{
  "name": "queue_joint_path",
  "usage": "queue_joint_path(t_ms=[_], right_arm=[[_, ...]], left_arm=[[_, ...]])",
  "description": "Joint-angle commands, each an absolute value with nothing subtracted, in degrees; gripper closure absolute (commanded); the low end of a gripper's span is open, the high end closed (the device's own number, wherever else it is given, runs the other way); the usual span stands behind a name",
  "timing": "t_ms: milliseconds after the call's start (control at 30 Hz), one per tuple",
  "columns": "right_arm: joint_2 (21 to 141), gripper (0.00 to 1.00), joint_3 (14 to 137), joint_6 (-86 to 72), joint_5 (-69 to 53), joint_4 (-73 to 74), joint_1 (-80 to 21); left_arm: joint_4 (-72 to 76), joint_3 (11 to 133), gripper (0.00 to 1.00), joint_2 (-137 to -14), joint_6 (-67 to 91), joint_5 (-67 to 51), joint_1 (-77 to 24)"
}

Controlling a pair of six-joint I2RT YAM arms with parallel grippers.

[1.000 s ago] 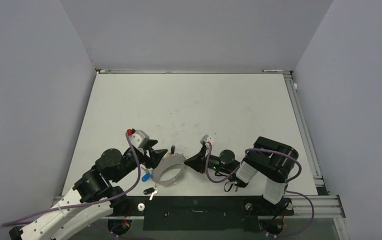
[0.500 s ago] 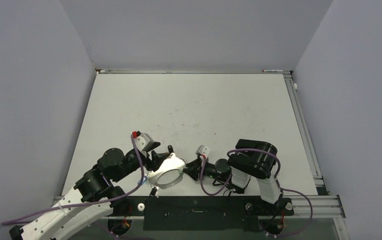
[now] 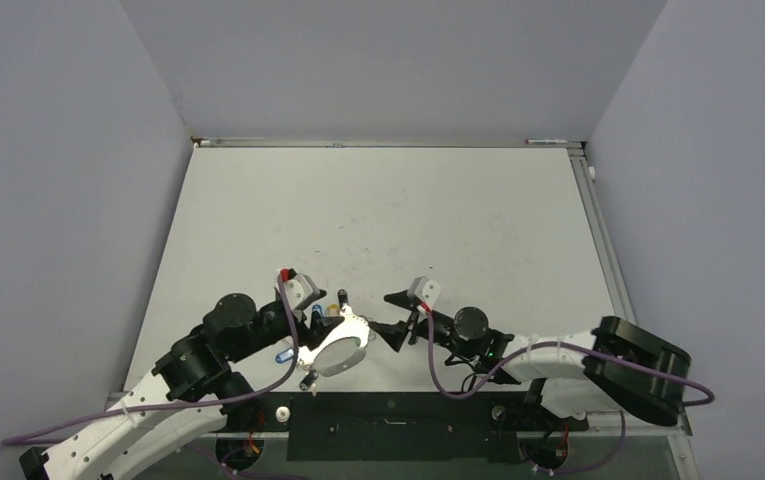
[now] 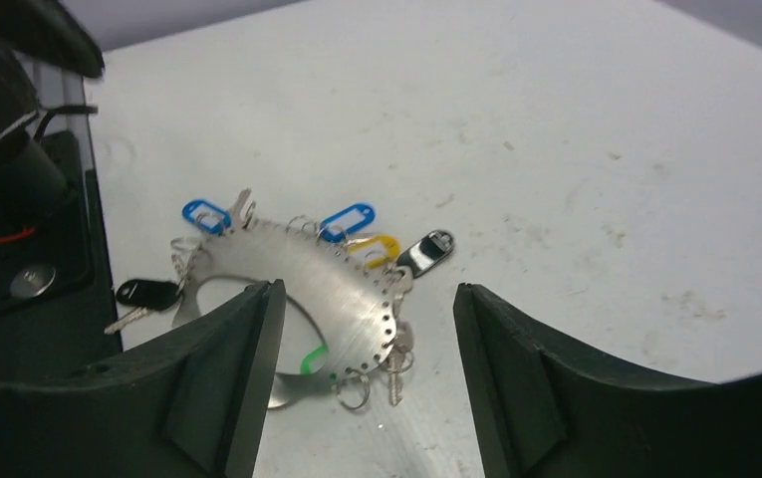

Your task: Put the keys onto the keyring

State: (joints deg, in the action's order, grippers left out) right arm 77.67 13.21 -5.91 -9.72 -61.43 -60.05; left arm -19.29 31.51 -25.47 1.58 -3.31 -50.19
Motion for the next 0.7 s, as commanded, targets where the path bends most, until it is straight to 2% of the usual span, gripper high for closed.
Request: queue_joint_path(t_ms=[0, 167, 267, 500, 667], right_arm=[[64.42, 0.37, 12.27, -3.12, -2.94, -44.91, -58.73], [57.38, 0.45, 12.31, -7.51, -0.50, -35.92, -57.69], [55.99, 0.48, 13.46, -13.00, 6.24, -30.88, -57.70], [53.24, 0.39, 20.21, -21.51, 11.40, -14.02, -54.55], [50.41, 0.32, 21.64, -24.71, 8.88, -7.60, -48.76]], left_arm=[[-19.55, 32.22, 0.41, -28.79, -5.77, -9.52, -50.18], [-18.78, 32.73, 0.41, -35.83, -11.61, -15.73, -49.58], [-19.73, 34.53, 0.42, -43.61, -15.24, -20.64, -48.17], [-19.26, 38.88, 0.48, -58.44, -18.31, -22.81, -45.87], [-16.92, 40.81, 0.50, -65.51, -21.03, -20.43, -46.22]])
